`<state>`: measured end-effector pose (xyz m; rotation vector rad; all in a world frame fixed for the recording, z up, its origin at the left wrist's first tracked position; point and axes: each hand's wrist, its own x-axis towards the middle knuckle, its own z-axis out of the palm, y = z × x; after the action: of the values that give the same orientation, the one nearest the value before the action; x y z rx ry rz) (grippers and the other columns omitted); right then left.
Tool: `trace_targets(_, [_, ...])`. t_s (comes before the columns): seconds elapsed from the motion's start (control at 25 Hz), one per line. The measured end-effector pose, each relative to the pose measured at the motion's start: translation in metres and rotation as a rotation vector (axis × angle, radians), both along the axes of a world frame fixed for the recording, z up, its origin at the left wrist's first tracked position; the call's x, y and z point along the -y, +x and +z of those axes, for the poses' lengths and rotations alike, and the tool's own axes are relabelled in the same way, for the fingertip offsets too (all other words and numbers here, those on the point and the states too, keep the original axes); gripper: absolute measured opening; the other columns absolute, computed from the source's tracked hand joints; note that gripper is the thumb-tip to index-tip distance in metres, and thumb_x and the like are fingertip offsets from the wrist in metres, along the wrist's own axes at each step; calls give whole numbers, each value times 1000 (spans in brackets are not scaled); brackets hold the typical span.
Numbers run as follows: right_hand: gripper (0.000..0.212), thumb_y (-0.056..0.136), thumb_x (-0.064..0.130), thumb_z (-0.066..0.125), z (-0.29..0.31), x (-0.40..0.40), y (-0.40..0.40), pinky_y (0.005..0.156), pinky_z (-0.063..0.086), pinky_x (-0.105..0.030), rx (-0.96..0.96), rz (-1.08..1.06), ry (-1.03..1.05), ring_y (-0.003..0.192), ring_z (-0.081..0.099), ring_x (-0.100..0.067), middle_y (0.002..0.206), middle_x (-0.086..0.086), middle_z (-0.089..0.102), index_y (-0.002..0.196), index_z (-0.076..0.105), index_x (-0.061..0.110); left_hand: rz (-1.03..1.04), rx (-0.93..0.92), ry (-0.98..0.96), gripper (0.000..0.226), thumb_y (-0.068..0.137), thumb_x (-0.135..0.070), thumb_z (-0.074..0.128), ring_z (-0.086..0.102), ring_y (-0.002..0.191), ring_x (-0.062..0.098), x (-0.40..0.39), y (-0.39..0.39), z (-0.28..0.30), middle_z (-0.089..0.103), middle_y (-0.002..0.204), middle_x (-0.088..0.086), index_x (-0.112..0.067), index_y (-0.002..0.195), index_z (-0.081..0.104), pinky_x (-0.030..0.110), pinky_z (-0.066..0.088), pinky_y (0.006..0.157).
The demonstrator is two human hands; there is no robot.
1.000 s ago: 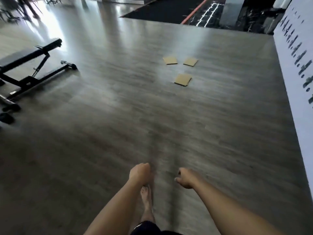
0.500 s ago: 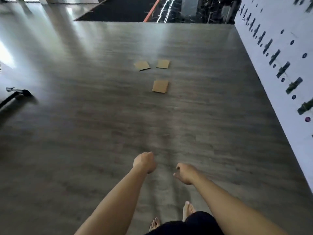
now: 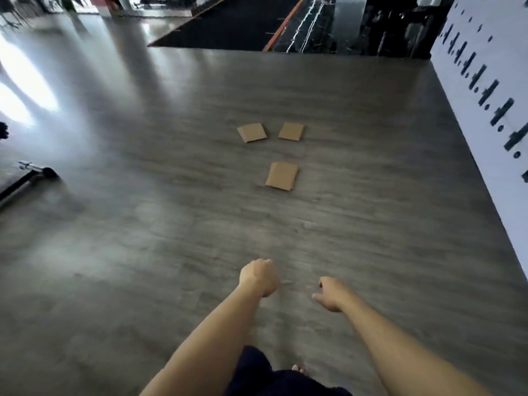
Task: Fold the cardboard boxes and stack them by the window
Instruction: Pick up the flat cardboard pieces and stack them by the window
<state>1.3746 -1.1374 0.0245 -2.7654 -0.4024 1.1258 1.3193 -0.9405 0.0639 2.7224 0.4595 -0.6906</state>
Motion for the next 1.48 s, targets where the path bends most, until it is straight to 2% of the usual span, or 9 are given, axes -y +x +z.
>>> trace_targets(0.16, [53,96,47,56,-6,-37,85,99,45,-34,-5,28,-5,128,53,-30,141,-12,55,138,51,14,2,-64,10,33,90,-25,51,62,115,30,-25,78,-17,65,124,9,-15,118,65,36,50,89])
trace_targets(0.32, [51,97,48,54,-18,-67,186,97,46,-33,-3,18,-44,126,55,-31,138,-13,57,134,54,13,-62,-82,-13,36,90,-22,48,60,118,29,-61,192,-37,62,129,8,-15,123,62,36,49,91])
trace_targets(0.56, [44,100,41,53,0,-126,342,94,45,-31,28,-91,-18,123,56,-29,135,-15,59,130,55,8,-107,-19,-45,34,93,-28,51,62,115,28,-121,378,-17,65,126,8,-18,122,65,35,50,88])
trace_targets(0.68, [43,95,45,58,11,-155,414,91,46,-31,41,-117,29,118,60,-29,128,-12,64,125,59,15,-119,-7,-33,34,92,-31,50,62,113,30,-148,459,-7,66,124,10,-16,119,66,36,51,88])
trace_targets(0.8, [45,94,47,59,7,-167,474,91,46,-31,16,-138,32,117,60,-29,127,-12,64,126,58,15,-142,-32,-11,35,91,-32,52,63,112,31,-155,522,-13,66,122,11,-13,117,67,38,55,88])
trace_targets(0.96, [46,95,44,59,-5,-170,584,88,46,-31,2,-87,31,117,60,-31,128,-13,64,127,58,11,-164,-41,-9,35,92,-32,52,61,115,30,-155,618,-24,64,126,9,-16,121,64,37,50,88])
trace_targets(1.16, [46,97,44,56,2,-183,723,93,46,-33,0,48,17,121,58,-31,130,-16,62,127,57,8,-47,-6,-5,40,91,-47,58,63,114,31,-164,736,-10,66,123,9,-20,119,65,35,50,88])
trace_targets(1.28, [49,97,44,56,10,-200,807,97,46,-34,20,87,22,124,56,-31,136,-16,58,132,55,10,49,22,-5,38,90,-41,56,62,114,31,-185,804,-11,65,125,9,-21,122,61,35,50,88])
trace_targets(1.48, [49,96,45,57,8,-240,896,97,46,-34,11,174,-23,124,55,-32,137,-16,57,132,56,12,127,-45,-31,39,92,-40,55,61,118,28,-217,864,-25,63,128,6,-23,127,59,33,48,89])
